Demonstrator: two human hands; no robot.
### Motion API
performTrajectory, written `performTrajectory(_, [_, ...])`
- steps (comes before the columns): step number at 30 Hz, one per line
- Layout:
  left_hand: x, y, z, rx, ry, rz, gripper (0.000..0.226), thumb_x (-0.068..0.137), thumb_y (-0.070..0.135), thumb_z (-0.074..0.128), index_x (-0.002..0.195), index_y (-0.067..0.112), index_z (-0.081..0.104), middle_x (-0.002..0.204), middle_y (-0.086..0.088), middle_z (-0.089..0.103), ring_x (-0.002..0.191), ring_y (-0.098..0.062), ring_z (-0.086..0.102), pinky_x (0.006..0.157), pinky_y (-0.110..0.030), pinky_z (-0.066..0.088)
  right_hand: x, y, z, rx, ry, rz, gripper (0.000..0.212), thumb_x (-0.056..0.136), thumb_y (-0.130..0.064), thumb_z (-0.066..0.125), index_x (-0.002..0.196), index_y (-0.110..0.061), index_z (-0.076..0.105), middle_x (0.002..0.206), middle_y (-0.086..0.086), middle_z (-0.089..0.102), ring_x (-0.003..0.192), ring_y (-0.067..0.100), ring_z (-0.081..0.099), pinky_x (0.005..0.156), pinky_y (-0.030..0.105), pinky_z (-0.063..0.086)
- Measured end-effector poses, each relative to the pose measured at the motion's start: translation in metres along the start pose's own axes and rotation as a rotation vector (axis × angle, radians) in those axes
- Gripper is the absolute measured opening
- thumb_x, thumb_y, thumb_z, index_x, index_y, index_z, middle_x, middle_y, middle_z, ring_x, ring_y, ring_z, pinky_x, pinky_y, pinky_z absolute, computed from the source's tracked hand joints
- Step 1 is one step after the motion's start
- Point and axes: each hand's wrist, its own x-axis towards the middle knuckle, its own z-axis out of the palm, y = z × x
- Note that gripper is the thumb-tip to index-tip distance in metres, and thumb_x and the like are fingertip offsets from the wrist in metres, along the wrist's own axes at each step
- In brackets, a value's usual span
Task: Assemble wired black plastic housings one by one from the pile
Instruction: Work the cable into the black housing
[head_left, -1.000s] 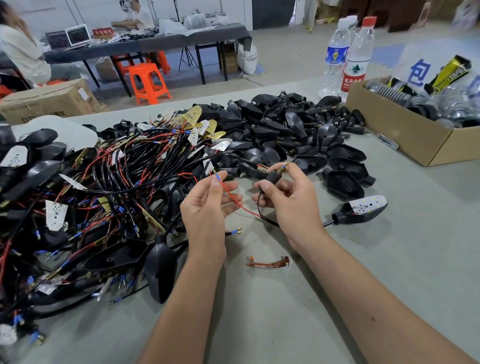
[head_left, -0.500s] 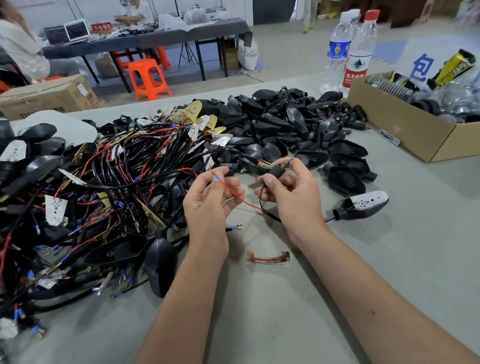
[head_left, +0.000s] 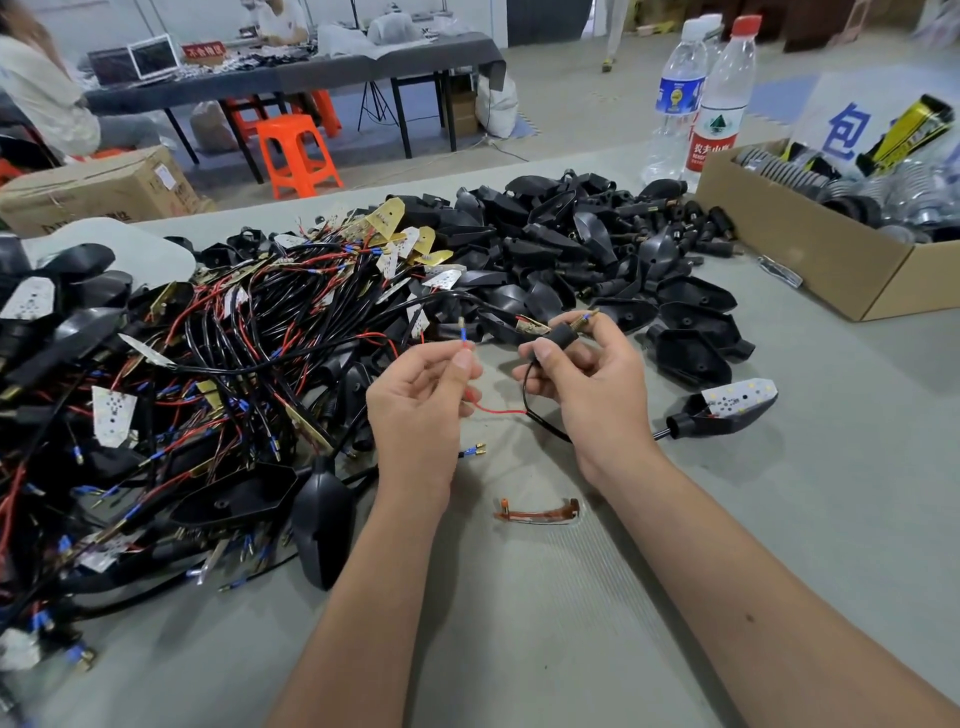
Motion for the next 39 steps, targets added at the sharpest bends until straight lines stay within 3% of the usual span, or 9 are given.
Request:
performTrajectory(3, [0.0, -0.005, -0.001, 0.208, -0.102, 0.065, 0.016, 0.093, 0.0, 0.071, 0.093, 0.015, 0.078, 0.078, -0.005, 0.075, 0.065, -0.014, 0.068, 0.058, -0.021, 0.053, -0.001, -0.002, 0.001, 0.017, -0.027, -0.006, 0.015, 0.098, 0.003, 0.061, 0.102, -0.01, 0.06, 0.09, 0.024, 0.072, 0.072, 0.025, 0.073, 0.068, 0.03, 0.059])
performTrajectory(6, [0.0, -0.009, 0.0, 0.333, -0.19, 0.081, 0.023, 0.089, 0.001, 0.074, 0.093, 0.023, 0.079, 0.071, 0.002, 0.072, 0.059, -0.018, 0.064, 0.055, -0.029, 0.05, -0.001, -0.002, 0.001, -0.001, -0.024, -0.02, 0.013, 0.098, 0.001, 0.064, 0.102, -0.011, 0.063, 0.081, 0.008, 0.067, 0.071, 0.024, 0.072, 0.067, 0.028, 0.058])
performTrajectory(9, [0.002, -0.011, 0.0, 0.335, -0.206, 0.046, 0.027, 0.089, 0.002, 0.075, 0.094, 0.028, 0.079, 0.064, -0.001, 0.063, 0.052, -0.015, 0.048, 0.053, -0.033, 0.037, -0.001, -0.002, 0.0, -0.001, -0.019, -0.008, 0.011, 0.098, 0.001, 0.064, 0.103, -0.01, 0.064, 0.081, 0.01, 0.064, 0.071, 0.025, 0.072, 0.067, 0.029, 0.059])
performTrajectory(16, [-0.001, -0.007, 0.0, 0.325, -0.201, 0.07, 0.018, 0.087, 0.012, 0.071, 0.09, 0.027, 0.079, 0.061, -0.003, 0.065, 0.051, -0.013, 0.048, 0.053, -0.031, 0.037, 0.001, -0.001, 0.0, 0.011, -0.057, 0.043, 0.009, 0.1, -0.003, 0.063, 0.108, -0.006, 0.066, 0.082, 0.014, 0.067, 0.073, 0.026, 0.073, 0.063, 0.026, 0.057])
performTrajectory(19, [-0.001, -0.006, 0.0, 0.32, -0.204, 0.075, 0.03, 0.089, 0.004, 0.071, 0.086, 0.033, 0.079, 0.065, -0.013, 0.066, 0.052, -0.018, 0.046, 0.052, -0.036, 0.035, 0.001, 0.0, -0.001, 0.007, -0.076, 0.064, 0.013, 0.1, -0.004, 0.063, 0.113, -0.002, 0.065, 0.084, 0.016, 0.066, 0.074, 0.026, 0.073, 0.064, 0.026, 0.057])
performTrajectory(23, [0.0, -0.004, 0.0, 0.308, -0.201, 0.067, 0.044, 0.09, -0.001, 0.071, 0.081, 0.042, 0.076, 0.065, -0.009, 0.068, 0.053, -0.022, 0.048, 0.052, -0.038, 0.037, 0.001, 0.0, -0.001, 0.008, -0.087, 0.076, 0.015, 0.1, -0.005, 0.064, 0.115, -0.001, 0.065, 0.085, 0.015, 0.067, 0.072, 0.025, 0.073, 0.064, 0.028, 0.059])
performTrajectory(29, [-0.001, -0.007, -0.002, 0.361, -0.209, 0.098, 0.03, 0.088, -0.005, 0.072, 0.085, 0.024, 0.079, 0.075, 0.001, 0.074, 0.062, -0.008, 0.056, 0.059, -0.023, 0.046, 0.001, -0.001, 0.0, -0.021, -0.095, 0.06, 0.013, 0.1, -0.006, 0.064, 0.113, -0.004, 0.065, 0.085, 0.015, 0.065, 0.07, 0.022, 0.073, 0.059, 0.024, 0.057])
performTrajectory(32, [0.0, -0.008, -0.002, 0.399, -0.208, 0.127, 0.026, 0.087, -0.005, 0.072, 0.086, 0.02, 0.08, 0.079, -0.002, 0.075, 0.065, -0.009, 0.058, 0.059, -0.029, 0.049, 0.001, 0.0, -0.001, -0.032, -0.1, 0.05, 0.017, 0.099, -0.006, 0.066, 0.116, -0.004, 0.066, 0.081, 0.009, 0.067, 0.068, 0.022, 0.072, 0.06, 0.025, 0.057])
performTrajectory(39, [-0.004, -0.008, -0.001, 0.572, -0.17, 0.305, 0.017, 0.084, -0.004, 0.07, 0.085, 0.01, 0.08, 0.079, 0.002, 0.072, 0.065, -0.012, 0.061, 0.061, -0.021, 0.049, 0.001, 0.004, -0.001, -0.132, -0.129, -0.011, 0.021, 0.096, -0.006, 0.069, 0.116, -0.012, 0.069, 0.074, 0.0, 0.066, 0.065, 0.024, 0.069, 0.062, 0.029, 0.058])
